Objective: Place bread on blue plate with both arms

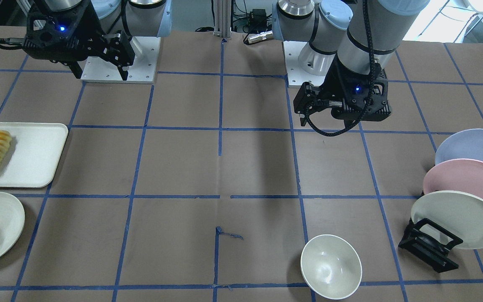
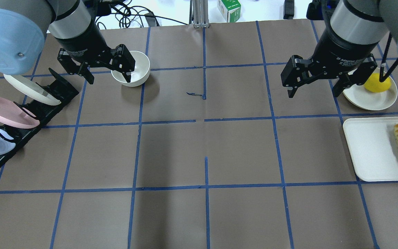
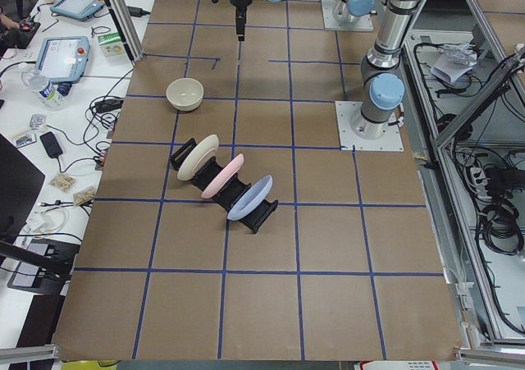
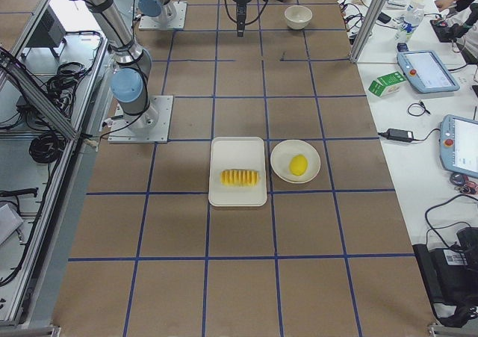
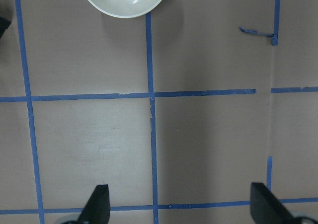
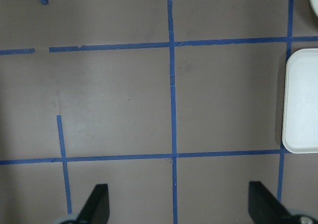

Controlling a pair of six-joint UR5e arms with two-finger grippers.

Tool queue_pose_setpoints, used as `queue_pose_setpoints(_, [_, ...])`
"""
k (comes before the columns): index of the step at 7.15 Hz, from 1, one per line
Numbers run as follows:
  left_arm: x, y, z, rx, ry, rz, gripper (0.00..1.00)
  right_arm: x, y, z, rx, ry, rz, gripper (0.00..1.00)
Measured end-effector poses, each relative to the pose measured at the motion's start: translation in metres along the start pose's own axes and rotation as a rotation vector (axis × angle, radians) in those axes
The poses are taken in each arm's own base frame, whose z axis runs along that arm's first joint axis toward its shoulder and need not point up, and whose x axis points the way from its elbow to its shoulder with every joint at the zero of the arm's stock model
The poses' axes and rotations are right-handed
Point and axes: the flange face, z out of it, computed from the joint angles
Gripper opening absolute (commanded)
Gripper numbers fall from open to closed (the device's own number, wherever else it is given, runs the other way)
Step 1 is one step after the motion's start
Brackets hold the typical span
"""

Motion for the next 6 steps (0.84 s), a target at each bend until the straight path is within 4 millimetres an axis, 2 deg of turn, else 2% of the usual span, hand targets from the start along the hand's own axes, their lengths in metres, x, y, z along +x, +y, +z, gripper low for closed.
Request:
queue_pose_setpoints(3, [-0.001, -0.001, -0.001, 0.005, 0.001, 0.0, 1.0, 0.0, 0.0, 0.001, -0.005, 0.003, 0.001, 1.0])
queue_pose_setpoints(6, [-0.028, -0.007, -0.006, 0.017, -0.002, -0.037, 1.0, 0.005, 0.0, 0.005, -0.02, 0.011, 0.013, 1.0])
